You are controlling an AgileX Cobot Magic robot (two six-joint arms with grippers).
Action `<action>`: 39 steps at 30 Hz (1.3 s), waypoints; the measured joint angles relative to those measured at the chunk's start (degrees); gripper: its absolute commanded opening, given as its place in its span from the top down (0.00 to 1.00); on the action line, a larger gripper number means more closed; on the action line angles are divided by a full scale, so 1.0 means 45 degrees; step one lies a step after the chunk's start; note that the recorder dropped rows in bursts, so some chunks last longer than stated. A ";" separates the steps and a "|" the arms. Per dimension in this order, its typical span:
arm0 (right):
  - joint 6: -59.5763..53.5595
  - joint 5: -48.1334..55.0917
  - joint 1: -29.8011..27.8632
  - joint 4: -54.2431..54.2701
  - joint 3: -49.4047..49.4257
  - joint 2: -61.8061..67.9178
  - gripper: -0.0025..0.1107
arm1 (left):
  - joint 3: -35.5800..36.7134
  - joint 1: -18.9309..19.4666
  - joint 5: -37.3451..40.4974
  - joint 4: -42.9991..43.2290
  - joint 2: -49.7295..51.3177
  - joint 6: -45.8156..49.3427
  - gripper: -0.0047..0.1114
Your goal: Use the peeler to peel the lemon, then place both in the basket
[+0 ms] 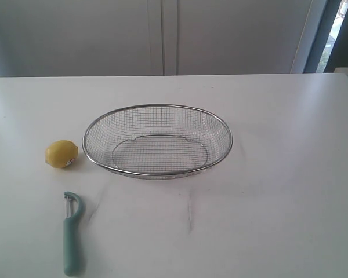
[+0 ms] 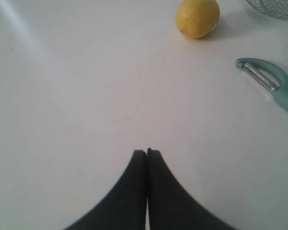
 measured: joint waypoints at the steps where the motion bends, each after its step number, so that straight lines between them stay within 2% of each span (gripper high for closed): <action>1: 0.0000 0.0115 0.0000 0.0000 0.0000 0.0113 0.98 | 0.0000 0.0000 0.0000 0.0000 0.0000 0.0000 0.96; 14: 0.0000 0.1184 0.0000 0.0000 -0.0005 0.2502 0.98 | 0.0000 0.0000 0.0000 0.0000 0.0000 0.0000 0.96; 33: -0.0669 0.1254 0.0046 0.1896 -0.0005 0.3266 0.98 | 0.0000 0.0000 0.0000 0.0000 0.0000 0.0000 0.96; 39: -0.0669 0.1254 0.0930 0.1988 -0.0121 0.3363 0.98 | 0.0000 0.0000 0.0000 0.0000 0.0000 0.0000 0.96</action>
